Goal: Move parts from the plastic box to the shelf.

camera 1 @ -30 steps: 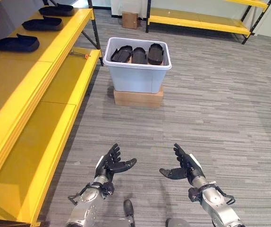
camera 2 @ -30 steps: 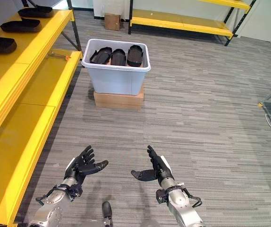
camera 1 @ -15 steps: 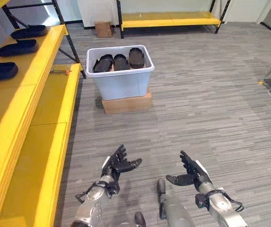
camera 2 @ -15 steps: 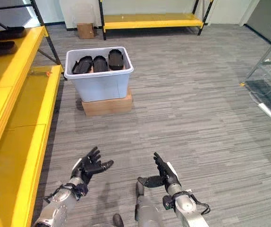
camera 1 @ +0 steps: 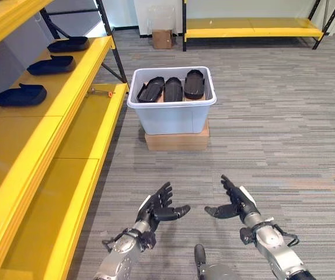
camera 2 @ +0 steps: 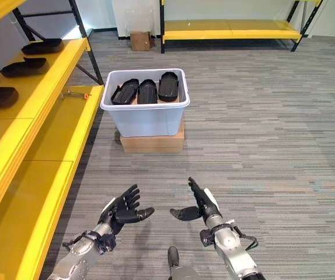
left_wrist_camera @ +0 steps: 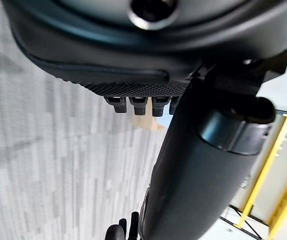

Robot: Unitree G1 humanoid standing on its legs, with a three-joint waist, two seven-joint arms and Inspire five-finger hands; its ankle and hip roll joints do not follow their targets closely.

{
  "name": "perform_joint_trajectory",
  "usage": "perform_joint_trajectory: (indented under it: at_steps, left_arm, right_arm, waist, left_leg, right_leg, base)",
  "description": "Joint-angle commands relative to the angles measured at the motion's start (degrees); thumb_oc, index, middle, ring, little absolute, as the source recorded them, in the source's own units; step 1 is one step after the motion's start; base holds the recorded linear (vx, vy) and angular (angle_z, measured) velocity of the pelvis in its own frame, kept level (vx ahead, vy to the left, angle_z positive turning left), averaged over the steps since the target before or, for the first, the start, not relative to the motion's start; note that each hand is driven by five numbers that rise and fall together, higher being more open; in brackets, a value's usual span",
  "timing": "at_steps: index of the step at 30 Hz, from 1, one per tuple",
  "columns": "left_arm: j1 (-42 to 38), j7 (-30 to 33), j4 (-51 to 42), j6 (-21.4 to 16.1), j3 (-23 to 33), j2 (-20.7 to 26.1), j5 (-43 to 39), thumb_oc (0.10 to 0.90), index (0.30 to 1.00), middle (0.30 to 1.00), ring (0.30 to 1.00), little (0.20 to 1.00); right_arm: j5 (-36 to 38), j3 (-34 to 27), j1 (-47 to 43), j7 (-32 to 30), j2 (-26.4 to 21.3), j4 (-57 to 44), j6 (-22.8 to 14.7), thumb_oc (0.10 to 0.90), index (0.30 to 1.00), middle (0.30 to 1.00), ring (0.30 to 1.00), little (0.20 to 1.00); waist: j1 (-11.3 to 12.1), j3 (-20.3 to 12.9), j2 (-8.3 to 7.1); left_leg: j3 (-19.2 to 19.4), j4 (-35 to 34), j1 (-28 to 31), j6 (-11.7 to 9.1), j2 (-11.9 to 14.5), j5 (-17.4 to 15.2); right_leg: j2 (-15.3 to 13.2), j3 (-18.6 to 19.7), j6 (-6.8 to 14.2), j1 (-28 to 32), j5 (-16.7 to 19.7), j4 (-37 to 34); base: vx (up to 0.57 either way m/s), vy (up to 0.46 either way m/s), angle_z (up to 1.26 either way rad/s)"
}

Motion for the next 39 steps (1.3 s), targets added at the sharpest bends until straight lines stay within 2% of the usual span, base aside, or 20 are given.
perform_joint_trajectory:
  at_steps: [1,4,7,10,12,13,14,16,17,18,20,21,23,25,32,35,39]
  left_arm:
    - [-0.8,-1.8,-5.1,-4.8,0.4,0.7,-1.7,0.900,1.000,1.000,1.000,1.000]
    - [-0.6,-1.4,-5.2,-5.2,0.5,0.0,-1.7,0.900,1.000,1.000,1.000,1.000]
    - [-0.4,0.4,-4.3,-6.1,0.6,-0.9,-3.7,0.900,1.000,1.000,1.000,1.000]
    - [-0.7,0.5,-3.1,-7.1,1.1,-1.7,-4.8,0.900,1.000,1.000,1.000,1.000]
    - [-0.6,0.2,-2.8,-7.7,1.2,-1.8,-4.5,0.900,1.000,1.000,1.000,1.000]
    - [-0.3,-0.1,-2.9,-8.0,1.5,-1.7,-4.5,0.900,1.000,1.000,1.000,1.000]
    - [-0.1,-0.4,-2.8,-8.1,1.7,-1.5,-4.5,0.900,1.000,1.000,1.000,1.000]
    - [0.5,-0.5,-3.0,-8.1,2.8,-0.9,-4.1,0.900,1.000,1.000,1.000,1.000]
    - [0.8,1.0,-3.2,-7.4,3.6,-0.6,-3.7,0.900,1.000,1.000,1.000,1.000]
    - [1.3,3.5,-2.9,-5.8,4.5,-0.1,-1.9,0.900,1.000,1.000,1.000,1.000]
    - [1.2,3.3,-2.0,-6.0,4.9,0.1,-2.2,0.900,1.000,1.000,1.000,1.000]
    - [1.6,2.9,-1.9,-6.6,5.5,0.2,-2.8,0.900,1.000,1.000,1.000,1.000]
    - [2.1,3.1,-1.9,-7.1,6.2,0.2,-2.8,0.900,1.000,1.000,1.000,1.000]
    - [2.6,3.2,-1.7,-7.4,7.8,0.0,-3.0,0.900,1.000,1.000,1.000,1.000]
    - [1.4,-1.1,-0.5,-6.3,7.9,0.7,-2.1,0.900,1.000,1.000,1.000,1.000]
    - [1.1,-2.1,-0.9,-5.7,7.6,1.2,-1.4,0.900,1.000,1.000,1.000,1.000]
    - [1.2,-1.3,-1.7,-4.5,7.4,2.9,0.6,0.900,1.000,1.000,1.000,1.000]
  right_arm:
    - [0.8,-0.7,-0.5,0.4,-0.1,-3.9,-5.6,0.900,1.000,1.000,1.000,1.000]
    - [-0.1,-1.0,-0.1,0.9,-0.3,-4.2,-5.5,0.900,1.000,1.000,1.000,1.000]
    - [-0.6,-1.1,0.0,2.3,-0.9,-3.4,-5.8,0.900,1.000,1.000,1.000,1.000]
    - [-1.0,-0.8,0.0,3.0,-1.0,-3.2,-6.2,0.900,1.000,1.000,1.000,1.000]
    - [-1.1,-0.8,0.1,3.2,-1.1,-3.2,-6.5,0.900,1.000,1.000,1.000,1.000]
    - [-1.0,-1.0,0.3,3.2,-1.2,-3.1,-6.7,0.900,1.000,1.000,1.000,1.000]
    - [-1.0,-0.9,0.2,3.2,-1.2,-2.9,-7.0,0.900,1.000,1.000,1.000,1.000]
    - [-1.0,-0.8,-0.2,3.5,-1.1,-2.4,-7.2,0.900,1.000,1.000,1.000,1.000]
    - [-1.0,-0.7,-0.6,4.0,-1.0,-2.6,-6.8,0.900,1.000,1.000,1.000,1.000]
    - [-0.5,-0.5,-0.6,4.4,-1.4,-3.5,-6.0,0.900,1.000,1.000,1.000,1.000]
    - [-0.2,-0.3,-0.4,4.8,-1.8,-4.3,-5.4,0.900,1.000,1.000,1.000,1.000]
    - [-0.2,0.0,-0.3,5.4,-2.0,-4.9,-5.1,0.900,1.000,1.000,1.000,1.000]
    - [-0.1,0.4,-0.2,6.0,-2.0,-4.7,-5.3,0.900,1.000,1.000,1.000,1.000]
    - [0.1,0.6,-0.4,7.0,-2.1,-4.2,-5.3,0.900,1.000,1.000,1.000,1.000]
    - [1.4,-0.1,-0.7,7.0,-2.7,-3.2,-6.1,0.900,1.000,1.000,1.000,1.000]
    - [1.3,-0.9,-0.2,7.6,-2.7,-3.0,-5.9,0.900,1.000,1.000,1.000,1.000]
    - [1.4,-1.2,0.6,5.9,-1.9,-3.9,-5.2,0.900,1.000,1.000,1.000,1.000]
  waist:
    - [-0.7,-1.7,-0.68]
    - [-0.8,-1.8,-0.40]
    - [-1.1,-2.6,-0.42]
    - [-1.3,-2.9,-0.90]
    - [-0.6,-2.8,-1.65]
    - [0.4,-1.9,-2.51]
    - [1.1,-1.4,-2.92]
    - [2.5,-0.2,-3.55]
    - [3.4,0.5,-3.57]
    - [4.2,0.9,-3.26]
    - [5.0,0.7,-2.65]
    - [6.0,0.7,-2.36]
    - [6.8,0.7,-2.33]
    - [7.8,0.9,-2.35]
    - [7.5,0.7,-1.32]
    - [7.4,0.5,-1.26]
    - [8.1,-0.6,-2.04]
  left_leg:
    - [2.0,2.5,-1.9,-0.3,3.3,2.4]
    - [2.0,5.6,-3.2,-1.4,4.5,5.8]
    - [3.0,13.9,-4.5,-2.3,5.6,9.3]
    - [4.3,23.5,-5.4,-2.9,6.3,10.6]
    - [3.8,31.5,-9.0,-2.5,4.6,10.3]
    - [3.0,36.3,-15.0,-1.5,3.0,9.2]
    - [3.0,36.8,-17.7,-0.6,2.1,8.1]
    - [3.9,33.5,-21.8,1.1,0.8,6.1]
    - [5.0,26.8,-22.7,1.3,0.2,6.3]
    - [5.1,15.9,-23.6,1.0,-0.3,8.6]
    - [3.3,5.4,-24.5,0.0,0.0,12.0]
    - [0.7,-0.3,-25.5,-0.8,0.4,14.3]
    - [-1.8,-3.1,-26.6,-1.2,0.9,14.9]
    - [-3.7,-4.0,-28.5,-1.6,2.0,14.4]
    - [-1.4,-2.5,-24.5,-1.7,3.6,13.8]
    - [-1.0,-0.1,-22.9,-1.2,2.7,12.9]
    - [-0.7,2.7,-22.3,0.6,0.0,9.8]
  right_leg:
    - [-4.5,0.7,5.6,-3.0,-4.6,7.0]
    - [-4.1,0.7,4.8,-1.5,-5.2,6.5]
    - [-3.3,0.4,3.0,0.1,-6.7,6.1]
    - [-2.7,-0.1,1.7,1.5,-7.5,5.5]
    - [-2.4,0.3,0.9,3.0,-7.9,5.1]
    - [-2.3,1.3,0.8,4.5,-7.6,4.4]
    - [-2.4,2.0,1.0,5.3,-7.5,4.1]
    - [-2.2,3.7,1.5,7.2,-8.0,3.8]
    - [-1.8,4.1,1.8,8.8,-8.7,3.5]
    - [-0.9,4.8,2.3,10.7,-9.2,2.7]
    - [0.2,5.8,2.5,11.9,-9.4,2.1]
    - [0.8,7.1,2.5,13.0,-10.2,2.4]
    - [0.8,8.3,2.6,14.0,-11.1,2.9]
    - [0.5,9.1,2.8,15.4,-13.0,4.3]
    - [-0.4,6.1,2.7,16.3,-16.7,7.8]
    - [-0.9,5.2,2.9,16.8,-17.0,7.9]
    - [-2.6,3.8,3.9,16.4,-16.6,7.3]
  base:
    - [0.16,-0.169,0.23]
    - [0.15,-0.164,0.10]
    - [0.13,-0.203,-0.02]
    - [0.09,-0.179,-0.02]
    - [0.11,-0.204,-0.01]
    - [0.10,-0.162,0.00]
    - [0.09,-0.131,0.06]
    - [0.14,-0.037,-0.05]
    - [0.32,0.048,-0.32]
    - [0.33,0.093,-0.44]
    - [0.31,0.094,-0.35]
    - [0.25,0.066,-0.25]
    - [0.24,0.052,-0.47]
    - [0.32,0.074,-0.84]
    - [0.28,0.079,-0.51]
    - [0.30,0.086,-0.07]
    - [0.29,0.086,-0.11]
